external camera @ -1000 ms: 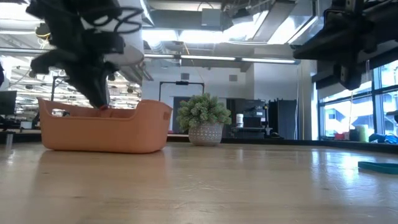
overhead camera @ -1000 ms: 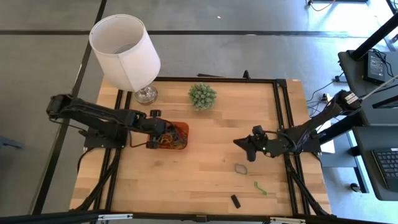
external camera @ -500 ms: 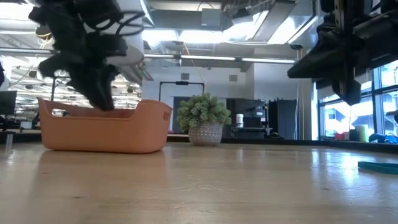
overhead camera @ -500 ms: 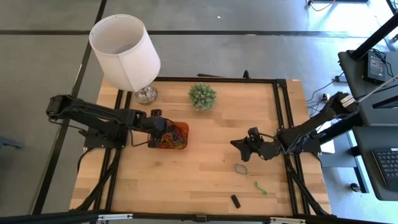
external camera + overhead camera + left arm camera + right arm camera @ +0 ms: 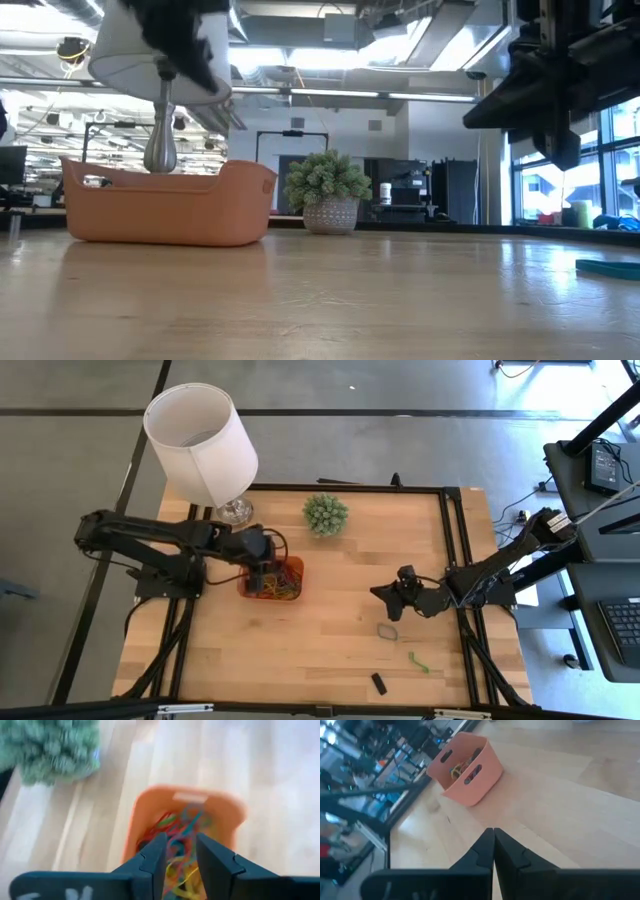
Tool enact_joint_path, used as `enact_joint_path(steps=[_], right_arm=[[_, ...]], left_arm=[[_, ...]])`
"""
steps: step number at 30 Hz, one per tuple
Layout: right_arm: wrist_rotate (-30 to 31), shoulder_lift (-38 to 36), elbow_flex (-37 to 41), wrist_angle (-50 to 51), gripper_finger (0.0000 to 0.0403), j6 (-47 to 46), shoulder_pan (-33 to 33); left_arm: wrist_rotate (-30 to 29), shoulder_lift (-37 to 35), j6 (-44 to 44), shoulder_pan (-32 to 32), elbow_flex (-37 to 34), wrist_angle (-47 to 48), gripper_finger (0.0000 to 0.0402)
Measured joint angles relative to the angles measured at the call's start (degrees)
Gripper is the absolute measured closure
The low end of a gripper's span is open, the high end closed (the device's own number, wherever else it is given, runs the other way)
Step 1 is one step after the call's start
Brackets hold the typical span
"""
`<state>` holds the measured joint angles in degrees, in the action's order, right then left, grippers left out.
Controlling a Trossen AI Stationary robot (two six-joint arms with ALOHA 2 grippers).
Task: Pick and place rubber bands into bin
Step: Put the green rubber band into the orange bin
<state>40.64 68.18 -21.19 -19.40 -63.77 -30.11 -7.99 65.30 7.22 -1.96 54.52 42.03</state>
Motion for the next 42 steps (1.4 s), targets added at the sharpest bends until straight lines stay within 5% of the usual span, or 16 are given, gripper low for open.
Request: enact_joint_path(steps=[6, 14, 22, 35, 42], right_arm=[[-9.0, -0.4, -2.4, 5.2, 0.0399, 3.9, 0.6], [-19.8, 0.5, -25.8, 53.0, 0.0401, 2.3, 0.6], [-35.3, 6.8, -41.6, 80.3, 0.0401, -7.0, -1.9], [-45.8, 21.0, -39.4, 77.1, 0.032, -15.7, -12.8], [-47.7, 28.7, -39.4, 69.0, 0.0283, -15.7, -16.2]], left_arm=[[3.4, -0.2, -5.3, -4.3, 3.0, -2.3, 0.036], [3.2, -0.8, -7.0, -7.9, 3.0, -10.9, 0.04], [3.1, -0.7, -8.2, -7.8, 3.0, -12.7, 0.04], [6.5, -0.7, -9.9, -7.6, 2.8, -12.5, 0.04], [6.6, -3.2, -7.4, -6.8, -4.3, -18.9, 0.04]])
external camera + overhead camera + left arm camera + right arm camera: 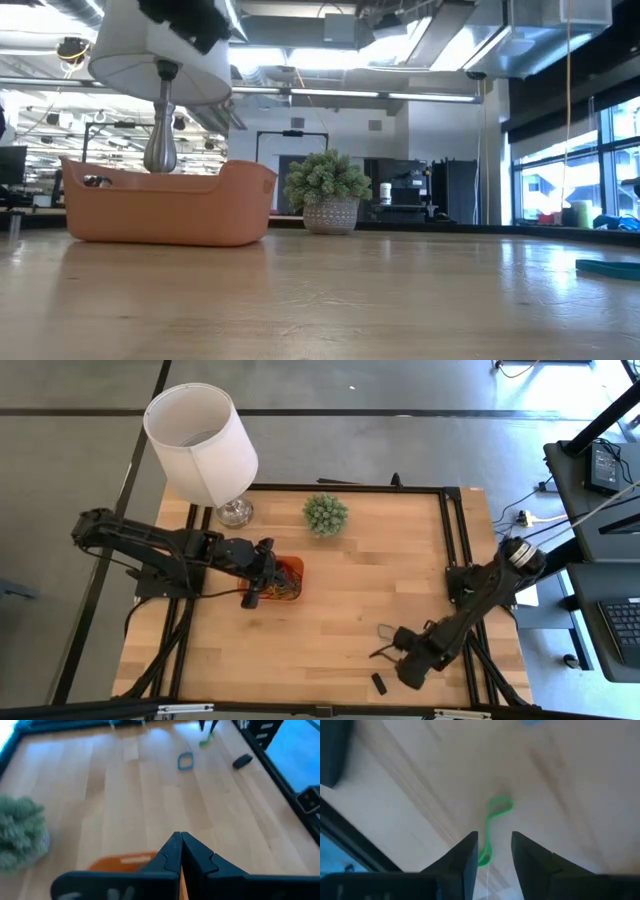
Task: Pick and place rubber bands into bin
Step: Put the green rubber band into the orange bin
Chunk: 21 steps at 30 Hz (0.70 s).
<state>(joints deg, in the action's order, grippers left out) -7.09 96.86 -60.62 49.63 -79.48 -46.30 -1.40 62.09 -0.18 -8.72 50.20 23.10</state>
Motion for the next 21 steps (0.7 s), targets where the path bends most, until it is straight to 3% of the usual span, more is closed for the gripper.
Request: enact_joint_path(steps=[9, 13, 17, 21], right_arm=[[-3.0, 6.7, 0.0, -0.9, 0.0288, -1.3, -2.9], [-3.2, 8.4, -0.1, -2.3, 0.0322, -1.3, -3.7], [-3.3, 8.6, -0.2, -3.7, 0.0384, -2.7, -3.8], [-2.2, 7.1, -1.6, -2.8, 0.0393, -5.3, -3.1]], left_arm=[[-0.2, -7.5, 5.7, 0.1, -8.9, -2.0, 0.0401], [-1.6, -12.8, 7.5, 0.1, -12.4, -2.2, 0.0399], [-3.6, -18.4, 8.4, 0.1, -15.6, -2.2, 0.0401], [-3.7, -23.6, 8.4, 0.1, -18.1, -2.0, 0.0399]])
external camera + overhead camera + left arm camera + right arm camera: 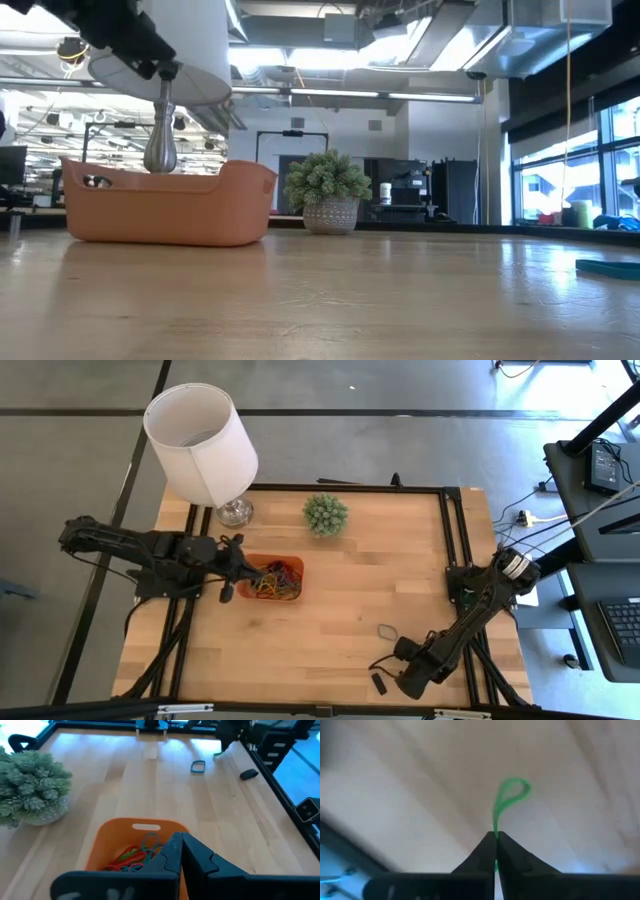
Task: Pick and place rubber bands into bin
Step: Put the green rubber band into the orange bin
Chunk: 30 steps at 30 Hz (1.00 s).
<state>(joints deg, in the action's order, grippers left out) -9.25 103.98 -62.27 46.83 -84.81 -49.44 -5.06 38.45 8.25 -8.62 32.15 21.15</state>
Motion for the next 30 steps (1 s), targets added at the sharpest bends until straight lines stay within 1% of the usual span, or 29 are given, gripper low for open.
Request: enact_joint_path(steps=[2, 5, 8, 11, 14, 17, 22, 24, 26, 30], right_arm=[[1.1, -1.6, -2.1, 1.8, 0.0397, -0.2, 1.3], [6.9, -1.9, -6.4, 5.4, 0.0399, 0.5, 3.7], [12.9, -2.3, -12.6, 9.9, 0.04, 3.3, 7.0], [19.5, -2.3, -18.3, 13.4, 0.04, 9.8, 11.1], [25.6, -2.3, -23.3, 12.8, 0.0401, 18.0, 16.5], [29.3, -2.3, -27.0, 9.9, 0.0401, 27.4, 22.4], [30.3, -1.3, -32.0, -1.5, 0.0402, 44.6, 32.2], [30.2, 0.4, -34.2, -3.9, 0.0402, 50.3, 35.5], [29.2, 2.8, -37.1, -5.6, 0.0402, 54.4, 38.3], [25.3, 9.5, -44.2, -5.5, 0.0403, 59.9, 42.7]], left_arm=[[-0.3, -2.5, 0.0, 0.0, -1.4, 0.0, 0.04], [-1.5, -5.8, 0.0, 0.0, -4.0, 0.3, 0.0401], [-1.4, -8.3, 0.1, 0.0, -6.3, 0.1, 0.0399], [-1.5, -10.1, 0.2, 0.0, -8.1, 0.0, 0.04], [-1.8, -11.4, -0.2, 0.0, -9.5, 0.0, 0.04], [-2.5, -12.7, -1.2, 0.0, -10.9, 0.1, 0.0399], [-3.0, -14.7, -3.2, 0.0, -11.2, 0.4, 0.0401], [-3.0, -15.5, -3.5, 0.0, -11.2, 0.3, 0.0399], [-3.0, -16.5, -3.5, 0.0, -11.2, 0.2, 0.0399], [-3.0, -17.8, -3.5, 0.0, -11.2, 0.0, 0.0401]])
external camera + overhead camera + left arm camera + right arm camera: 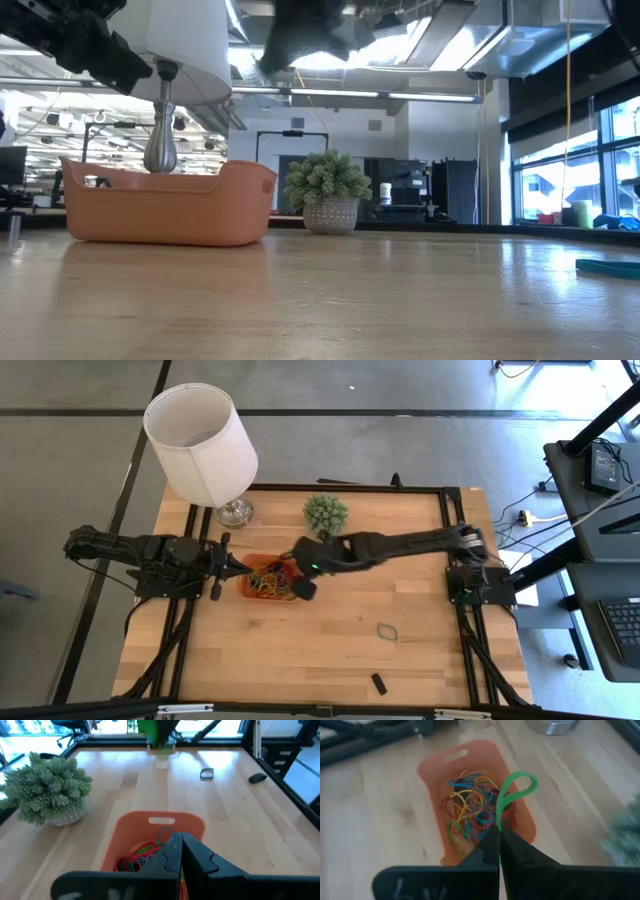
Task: Pick and place rubber bands into bin
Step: Put the green rubber band into the orange bin, then put the blue rubber band into the orange bin
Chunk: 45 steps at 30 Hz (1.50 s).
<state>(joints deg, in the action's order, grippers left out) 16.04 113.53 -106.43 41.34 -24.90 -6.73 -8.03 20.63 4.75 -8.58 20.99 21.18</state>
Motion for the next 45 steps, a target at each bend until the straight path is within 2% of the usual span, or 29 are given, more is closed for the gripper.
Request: enact_joint_path(steps=[9, 14, 19, 23, 31, 37, 40, 43, 45], right_arm=[[-9.6, 17.3, -15.0, 1.4, 0.0403, 4.6, 3.8], [-12.0, 23.7, -17.7, 1.9, 0.0403, 4.6, 4.2], [-13.5, 26.7, -17.8, 2.5, 0.0398, 4.3, 4.3], [-13.7, 27.3, -17.8, 3.5, 0.0368, 2.4, 4.3], [-13.8, 26.5, -18.5, 4.5, 0.028, 1.2, 4.3], [-13.8, 26.0, -24.8, 9.6, 0.0229, 2.7, 4.3], [-13.8, 25.3, -28.6, 15.8, 0.0216, 4.2, 4.3], [-13.3, 21.9, -27.1, 17.8, 0.0216, 4.5, 3.9], [-10.8, 19.8, -26.7, 18.7, 0.0224, 5.6, 2.9]], left_arm=[[-0.2, -0.9, 0.5, 0.0, 0.0, -0.1, 0.0401], [-0.2, -0.9, 0.7, 0.0, 0.0, 0.0, 0.0399], [-0.2, -0.9, 0.7, 0.0, 0.0, 0.0, 0.04], [0.1, -0.9, 0.7, 0.0, 0.0, 0.0, 0.0398], [0.2, -0.9, 3.1, 0.0, 0.0, 0.0, 0.0398], [0.2, -0.9, 3.7, 0.0, 0.0, 0.1, 0.0401], [0.2, -0.9, 3.7, 0.0, 0.0, 0.0, 0.0398], [0.2, -0.9, 4.0, 0.0, 0.0, 0.0, 0.0397], [0.2, -0.9, 4.4, 0.0, 0.0, 0.0, 0.0397]])
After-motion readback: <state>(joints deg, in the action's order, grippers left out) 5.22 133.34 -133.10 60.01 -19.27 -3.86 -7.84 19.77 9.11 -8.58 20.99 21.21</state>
